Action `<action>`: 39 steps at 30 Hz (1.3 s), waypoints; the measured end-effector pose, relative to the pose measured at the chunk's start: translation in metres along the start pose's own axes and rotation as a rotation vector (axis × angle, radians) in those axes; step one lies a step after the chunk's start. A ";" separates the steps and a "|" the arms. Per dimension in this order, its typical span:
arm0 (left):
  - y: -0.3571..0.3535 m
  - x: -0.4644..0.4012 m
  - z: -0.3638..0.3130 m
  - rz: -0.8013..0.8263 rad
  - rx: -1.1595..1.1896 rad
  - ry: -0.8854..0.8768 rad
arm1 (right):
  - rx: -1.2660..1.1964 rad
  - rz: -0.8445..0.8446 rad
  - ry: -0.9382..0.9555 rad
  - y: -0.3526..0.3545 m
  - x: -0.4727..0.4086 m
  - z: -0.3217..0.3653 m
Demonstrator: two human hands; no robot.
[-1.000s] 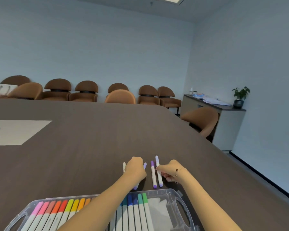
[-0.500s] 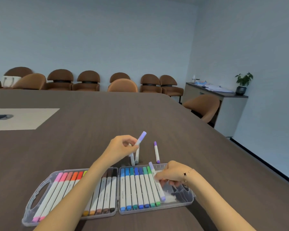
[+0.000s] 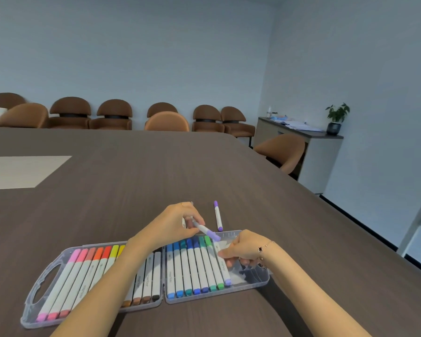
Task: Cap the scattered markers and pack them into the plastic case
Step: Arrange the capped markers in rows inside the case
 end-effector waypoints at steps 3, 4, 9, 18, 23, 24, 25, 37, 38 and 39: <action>-0.001 0.000 0.002 0.058 -0.041 0.019 | 0.053 0.040 -0.041 0.003 -0.001 0.003; -0.002 0.000 0.002 0.081 -0.054 0.022 | 0.073 0.055 -0.053 0.004 -0.001 0.004; -0.008 -0.005 -0.003 0.151 -0.093 -0.009 | 0.093 0.135 -0.091 0.010 -0.007 0.003; -0.004 0.000 0.002 0.061 -0.064 -0.007 | 0.032 0.291 -0.143 0.017 -0.007 0.005; -0.004 -0.002 0.001 0.077 -0.102 -0.038 | 0.060 0.211 -0.135 0.017 -0.007 0.003; -0.006 -0.003 -0.001 0.102 -0.111 -0.042 | 0.075 0.129 -0.100 0.017 -0.008 0.001; -0.009 -0.005 -0.002 0.120 -0.121 -0.056 | 0.049 0.040 -0.042 0.017 -0.007 -0.001; -0.031 -0.012 -0.017 0.116 -0.217 -0.117 | -0.189 -0.034 0.152 0.003 0.007 -0.002; -0.031 -0.012 -0.019 0.096 -0.204 -0.118 | -0.189 -0.032 0.147 0.004 0.008 -0.004; -0.030 -0.014 -0.020 0.046 -0.168 -0.101 | -0.186 -0.032 0.142 0.005 0.010 -0.007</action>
Point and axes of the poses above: each hand's wrist, its own x-axis away from the middle knuckle, its own y-axis out of the back of the hand, z = x × y, the point moved 1 cm from there along -x, towards the middle knuckle, and after that the axes turned 13 degrees about z, right-handed, at the moved point
